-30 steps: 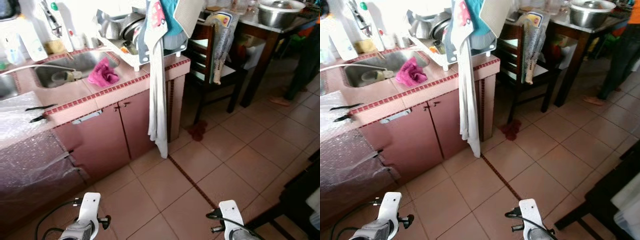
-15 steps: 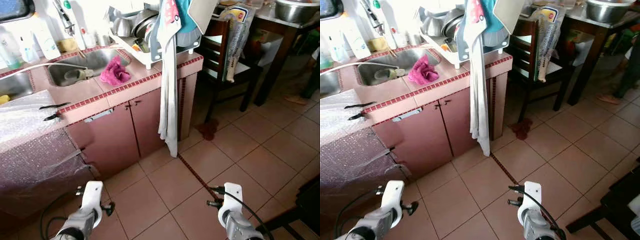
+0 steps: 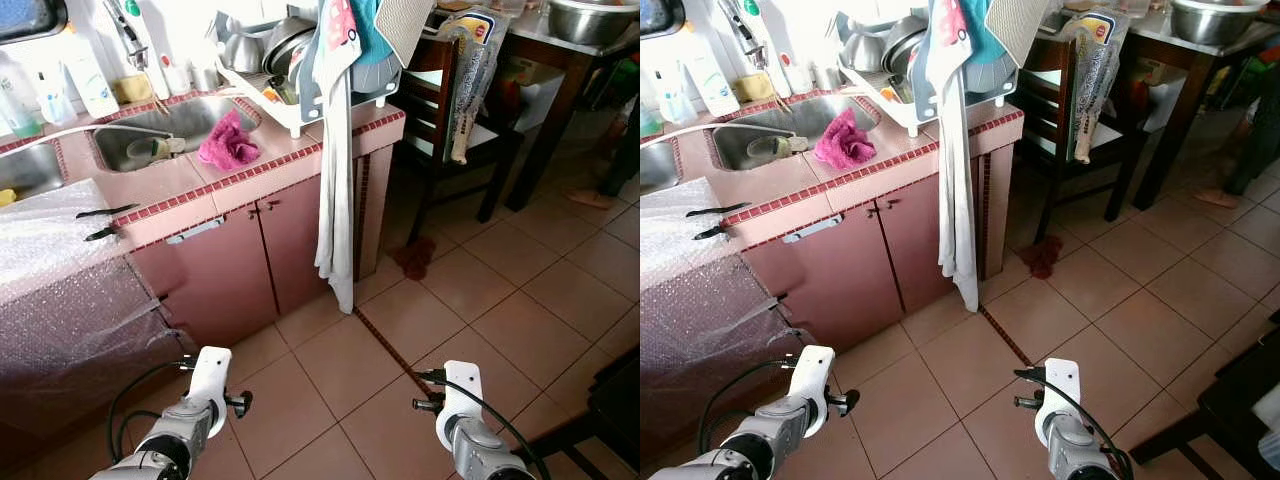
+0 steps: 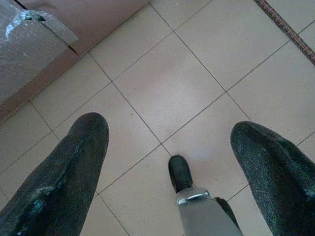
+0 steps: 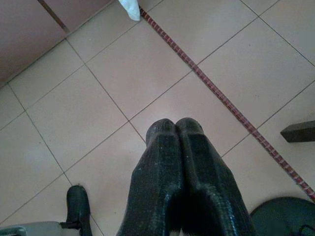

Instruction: Kitchen organization

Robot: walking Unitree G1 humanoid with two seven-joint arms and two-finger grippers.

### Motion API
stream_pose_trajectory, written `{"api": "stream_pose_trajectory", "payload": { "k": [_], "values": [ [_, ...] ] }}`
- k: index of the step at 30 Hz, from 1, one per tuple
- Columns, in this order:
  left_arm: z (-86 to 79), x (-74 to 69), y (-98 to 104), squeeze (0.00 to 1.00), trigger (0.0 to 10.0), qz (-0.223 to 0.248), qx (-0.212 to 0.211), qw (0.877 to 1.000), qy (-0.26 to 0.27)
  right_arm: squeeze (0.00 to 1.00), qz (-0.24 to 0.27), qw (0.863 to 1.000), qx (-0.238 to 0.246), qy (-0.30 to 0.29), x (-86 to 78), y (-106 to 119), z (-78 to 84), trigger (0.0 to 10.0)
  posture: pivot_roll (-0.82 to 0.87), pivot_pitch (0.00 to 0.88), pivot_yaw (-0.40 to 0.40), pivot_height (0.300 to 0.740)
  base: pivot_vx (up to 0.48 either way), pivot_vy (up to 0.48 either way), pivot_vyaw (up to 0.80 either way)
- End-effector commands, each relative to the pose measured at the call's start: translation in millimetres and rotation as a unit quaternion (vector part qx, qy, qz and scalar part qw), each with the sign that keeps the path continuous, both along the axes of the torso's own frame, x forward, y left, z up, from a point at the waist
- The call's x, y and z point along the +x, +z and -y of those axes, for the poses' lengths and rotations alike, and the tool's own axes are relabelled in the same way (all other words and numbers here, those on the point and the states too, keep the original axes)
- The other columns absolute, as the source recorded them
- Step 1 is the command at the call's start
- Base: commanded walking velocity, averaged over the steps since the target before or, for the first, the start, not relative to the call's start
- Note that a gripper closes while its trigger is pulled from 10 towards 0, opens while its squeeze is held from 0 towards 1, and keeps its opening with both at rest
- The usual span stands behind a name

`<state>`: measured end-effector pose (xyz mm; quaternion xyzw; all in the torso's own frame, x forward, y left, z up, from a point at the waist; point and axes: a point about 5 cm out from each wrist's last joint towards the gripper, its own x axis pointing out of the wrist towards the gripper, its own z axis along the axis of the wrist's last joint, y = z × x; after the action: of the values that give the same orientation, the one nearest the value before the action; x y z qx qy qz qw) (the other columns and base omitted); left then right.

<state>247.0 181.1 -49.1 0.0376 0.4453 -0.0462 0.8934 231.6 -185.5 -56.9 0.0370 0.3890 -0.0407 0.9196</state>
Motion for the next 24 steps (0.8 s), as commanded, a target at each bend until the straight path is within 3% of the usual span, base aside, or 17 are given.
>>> {"api": "stream_pose_trajectory", "payload": {
  "k": [1,14,24],
  "values": [
    [-5.3,-1.6,-0.4,0.0,10.0,0.001,0.004,1.0,0.006,0.0,-0.013,1.0,-0.001,0.004,-5.1,-3.5,0.4,10.0,0.03,0.0,0.048,0.74,0.0,0.0,0.0],
    [-4.3,-4.7,-2.6,0.0,10.0,-0.004,0.006,1.0,-0.001,0.0,-0.032,0.999,-0.016,0.015,-14.7,-9.1,3.4,10.0,0.02,0.0,0.046,0.74,0.0,0.0,0.0],
    [-5.8,-7.2,-4.1,0.0,10.0,-0.007,0.005,1.0,0.003,0.0,-0.038,0.999,-0.022,0.021,-18.0,-11.0,3.9,10.0,0.02,0.0,0.048,0.74,0.0,-0.367,0.0]
  ]
}}
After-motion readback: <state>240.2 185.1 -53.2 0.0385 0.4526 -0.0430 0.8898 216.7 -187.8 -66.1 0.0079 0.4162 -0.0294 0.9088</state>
